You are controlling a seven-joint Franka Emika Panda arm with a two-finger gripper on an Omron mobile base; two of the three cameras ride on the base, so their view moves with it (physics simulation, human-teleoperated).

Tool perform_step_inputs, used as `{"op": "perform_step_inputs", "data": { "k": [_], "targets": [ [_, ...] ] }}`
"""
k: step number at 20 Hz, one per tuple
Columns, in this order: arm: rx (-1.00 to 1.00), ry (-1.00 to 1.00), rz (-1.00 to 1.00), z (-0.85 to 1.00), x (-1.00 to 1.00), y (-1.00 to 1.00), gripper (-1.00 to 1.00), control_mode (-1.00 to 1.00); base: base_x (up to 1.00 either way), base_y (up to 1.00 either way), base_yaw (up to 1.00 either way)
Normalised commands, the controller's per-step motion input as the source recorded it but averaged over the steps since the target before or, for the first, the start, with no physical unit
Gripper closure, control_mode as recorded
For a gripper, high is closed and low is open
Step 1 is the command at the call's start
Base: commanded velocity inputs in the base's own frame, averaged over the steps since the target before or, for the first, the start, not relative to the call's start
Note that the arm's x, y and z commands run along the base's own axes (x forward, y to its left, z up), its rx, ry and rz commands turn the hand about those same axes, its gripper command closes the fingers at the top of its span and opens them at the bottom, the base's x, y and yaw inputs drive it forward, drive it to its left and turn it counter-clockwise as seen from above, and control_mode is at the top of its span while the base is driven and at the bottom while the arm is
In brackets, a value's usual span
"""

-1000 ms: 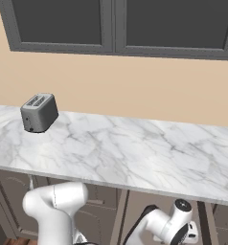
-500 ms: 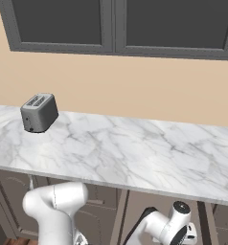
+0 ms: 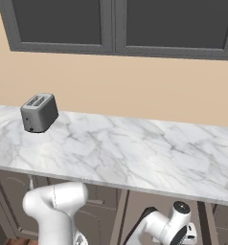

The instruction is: Take the pizza cutter from the drawer on the right and place it on the dining counter for cutting.

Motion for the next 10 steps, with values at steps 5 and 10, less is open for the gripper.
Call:
{"op": "perform_step_inputs", "data": {
  "k": [5,10],
  "targets": [
    [0.00,0.00,0.00,0.00,0.00,0.00,1.00,-1.00,0.00,0.00,0.00],
    [0.00,0.00,0.00,0.00,0.00,0.00,1.00,-1.00,0.00,0.00,0.00]
  ]
}}
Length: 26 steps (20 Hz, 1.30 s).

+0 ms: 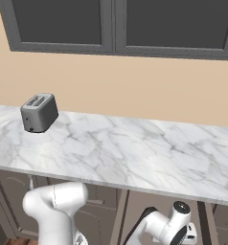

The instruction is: Take the pizza cutter from the drawer on the right and place it on the dining counter for cutting.

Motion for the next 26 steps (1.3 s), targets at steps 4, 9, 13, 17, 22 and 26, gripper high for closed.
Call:
{"op": "perform_step_inputs", "data": {
  "k": [4,9,13,17,22,26],
  "targets": [
    [0.00,0.00,0.00,0.00,0.00,0.00,1.00,-1.00,0.00,0.00,0.00],
    [0.00,0.00,0.00,0.07,0.00,0.00,1.00,-1.00,0.00,0.00,0.00],
    [0.00,0.00,0.00,0.56,-0.13,0.00,1.00,-1.00,0.00,0.00,0.00],
    [0.00,0.00,0.00,0.72,-0.11,0.09,1.00,-1.00,0.00,0.00,0.00],
    [0.00,0.00,0.00,0.63,-0.31,0.01,1.00,-1.00,0.00,0.00,0.00],
    [0.00,0.00,0.00,0.40,-0.49,0.05,1.00,-1.00,0.00,0.00,0.00]
  ]
}}
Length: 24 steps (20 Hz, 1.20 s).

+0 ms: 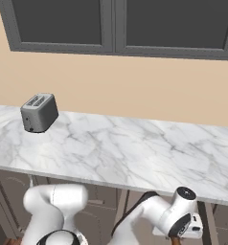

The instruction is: Take the pizza cutter from the drawer on the right and place it on the dining counter for cutting.

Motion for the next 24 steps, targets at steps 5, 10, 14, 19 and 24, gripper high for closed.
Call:
{"op": "perform_step_inputs", "data": {
  "k": [5,10,14,19,24],
  "targets": [
    [0.00,0.00,0.00,0.55,-0.57,0.13,1.00,-1.00,0.00,0.00,0.00],
    [0.00,0.00,0.00,0.61,-0.53,0.19,1.00,-1.00,0.00,0.00,0.00],
    [0.00,-0.04,0.00,0.78,-0.52,0.24,1.00,-1.00,0.00,0.00,0.00],
    [0.00,-0.12,0.00,0.80,-0.12,0.31,1.00,-1.00,0.00,0.00,0.00],
    [0.00,-0.09,-0.01,0.83,0.00,0.21,1.00,-1.00,0.00,0.00,0.00]
  ]
}}
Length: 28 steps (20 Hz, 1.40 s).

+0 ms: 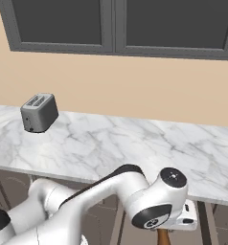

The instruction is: Take the pizza cutter from the drawer on the right and place it on the dining counter for cutting.

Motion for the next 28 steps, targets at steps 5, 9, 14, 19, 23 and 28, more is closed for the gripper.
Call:
{"op": "perform_step_inputs", "data": {
  "k": [5,9,14,19,23,28],
  "targets": [
    [0.00,0.00,0.00,0.89,0.00,0.20,1.00,-1.00,0.00,0.00,0.00],
    [0.00,0.00,0.00,0.87,0.00,0.63,1.00,-1.00,0.00,0.00,0.00],
    [0.00,0.00,0.00,0.57,0.00,0.78,1.00,-1.00,0.00,0.00,0.00],
    [0.00,-0.02,-0.03,0.23,0.26,0.86,1.00,-1.00,0.00,0.00,0.00],
    [0.00,-0.01,-0.02,0.10,0.59,0.82,1.00,-1.00,0.00,0.00,0.00],
    [0.00,0.00,-0.04,0.08,0.59,0.92,1.00,-1.00,0.00,0.00,0.00]
  ]
}}
